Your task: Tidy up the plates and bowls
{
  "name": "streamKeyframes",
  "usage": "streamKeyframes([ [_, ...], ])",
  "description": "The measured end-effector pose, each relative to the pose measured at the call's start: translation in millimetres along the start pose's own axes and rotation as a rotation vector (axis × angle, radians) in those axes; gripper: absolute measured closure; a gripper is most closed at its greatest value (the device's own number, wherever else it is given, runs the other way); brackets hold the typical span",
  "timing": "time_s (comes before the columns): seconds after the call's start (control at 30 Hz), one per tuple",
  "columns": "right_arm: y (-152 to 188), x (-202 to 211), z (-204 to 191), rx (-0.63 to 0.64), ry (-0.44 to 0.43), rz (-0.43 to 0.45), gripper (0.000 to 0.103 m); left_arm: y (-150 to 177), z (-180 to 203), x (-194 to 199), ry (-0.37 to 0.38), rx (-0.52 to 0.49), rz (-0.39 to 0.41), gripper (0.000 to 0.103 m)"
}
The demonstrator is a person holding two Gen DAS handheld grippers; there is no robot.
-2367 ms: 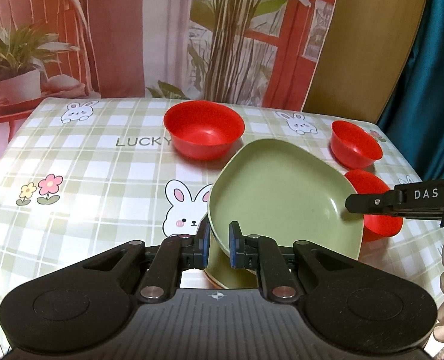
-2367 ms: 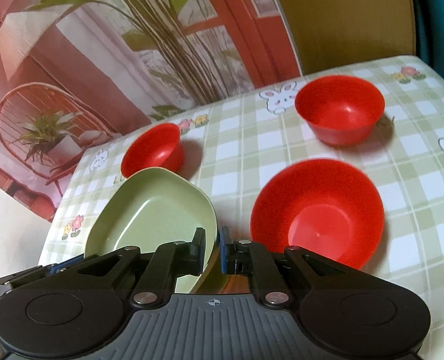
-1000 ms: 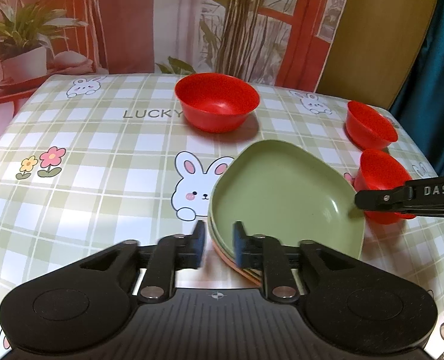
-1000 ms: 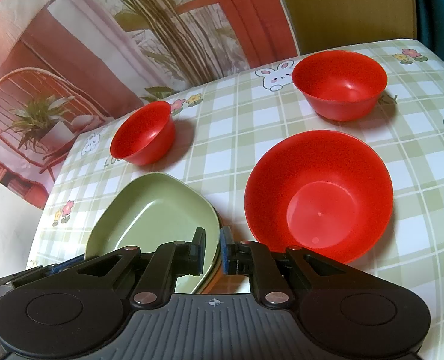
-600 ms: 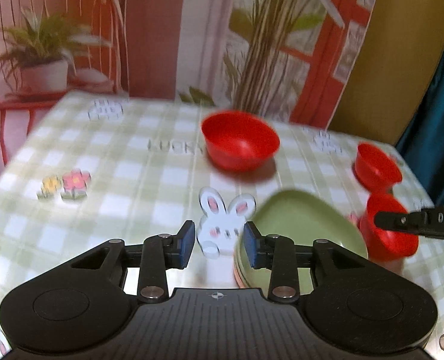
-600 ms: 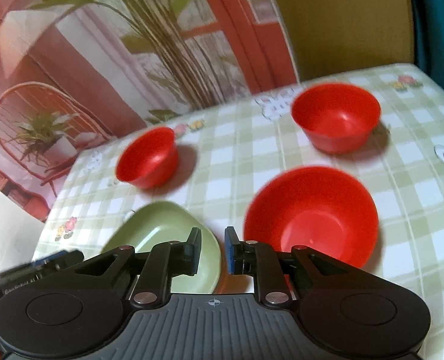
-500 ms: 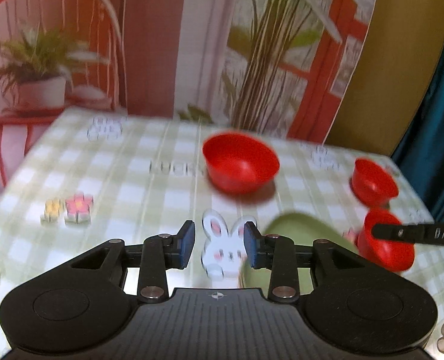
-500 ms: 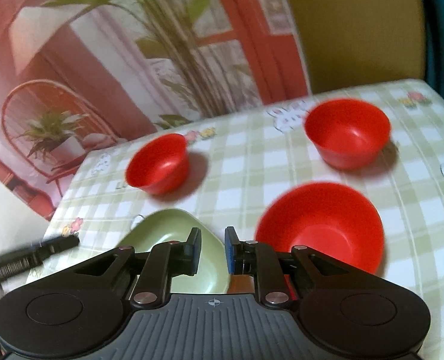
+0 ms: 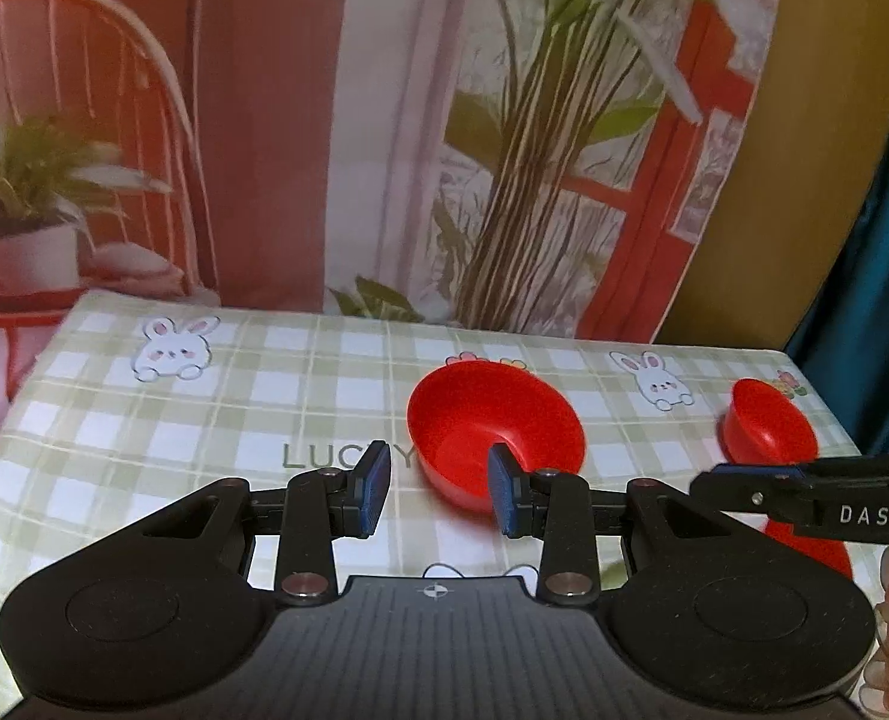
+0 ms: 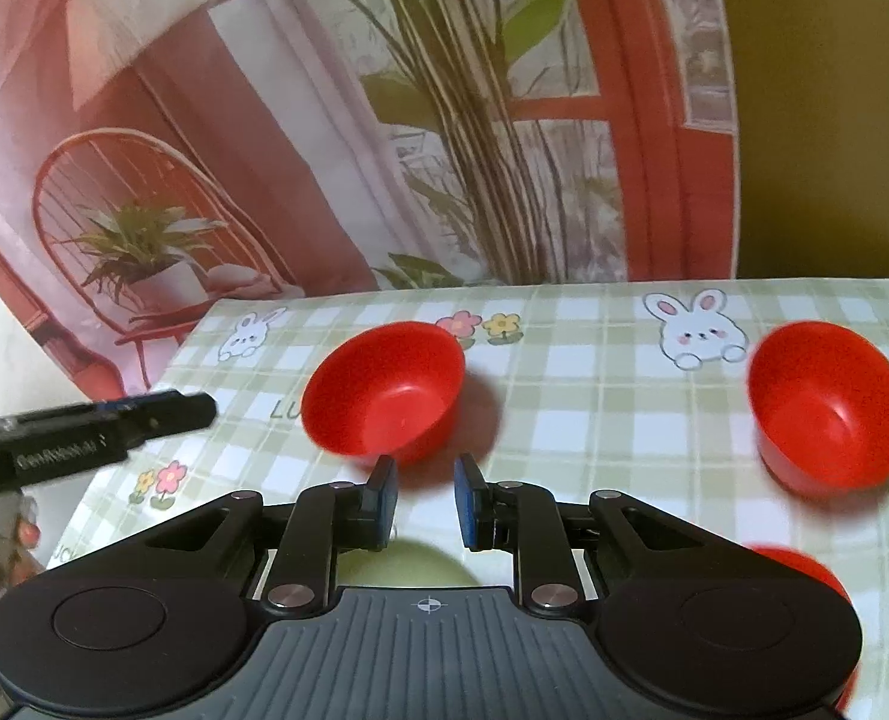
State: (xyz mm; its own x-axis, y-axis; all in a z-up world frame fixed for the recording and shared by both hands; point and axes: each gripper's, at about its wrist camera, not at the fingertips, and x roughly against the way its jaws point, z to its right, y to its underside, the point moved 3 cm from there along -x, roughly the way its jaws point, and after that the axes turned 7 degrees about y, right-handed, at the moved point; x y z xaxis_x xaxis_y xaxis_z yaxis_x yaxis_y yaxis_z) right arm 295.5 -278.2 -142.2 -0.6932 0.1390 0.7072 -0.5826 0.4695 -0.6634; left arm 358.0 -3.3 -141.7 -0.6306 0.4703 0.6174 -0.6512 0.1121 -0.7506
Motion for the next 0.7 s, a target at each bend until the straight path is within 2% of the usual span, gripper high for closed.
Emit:
streamKeyframes([
  [0.4, -23.6, -73.2, 1.5, -0.034, 0.036, -0.074, 0.083, 0.5, -34.3, -73.5, 0.017, 0.118, -0.062, 0.066],
  [0.6, -24.5, -92.3, 1.7, -0.058, 0.04, -0.105, 0.083, 2.2, -36.9, -85.0, 0.023, 0.113, -0.061, 0.067],
  [0.63, -24.3, -95.0, 1.4, -0.061, 0.04, -0.111, 0.083, 2.6, -36.0, -85.7, 0.029, 0.11, -0.059, 0.069],
  [0.7, -24.0, -98.3, 0.7, -0.068, 0.037, -0.117, 0.083, 3.4, -34.2, -87.5, 0.034, 0.1, -0.06, 0.081],
])
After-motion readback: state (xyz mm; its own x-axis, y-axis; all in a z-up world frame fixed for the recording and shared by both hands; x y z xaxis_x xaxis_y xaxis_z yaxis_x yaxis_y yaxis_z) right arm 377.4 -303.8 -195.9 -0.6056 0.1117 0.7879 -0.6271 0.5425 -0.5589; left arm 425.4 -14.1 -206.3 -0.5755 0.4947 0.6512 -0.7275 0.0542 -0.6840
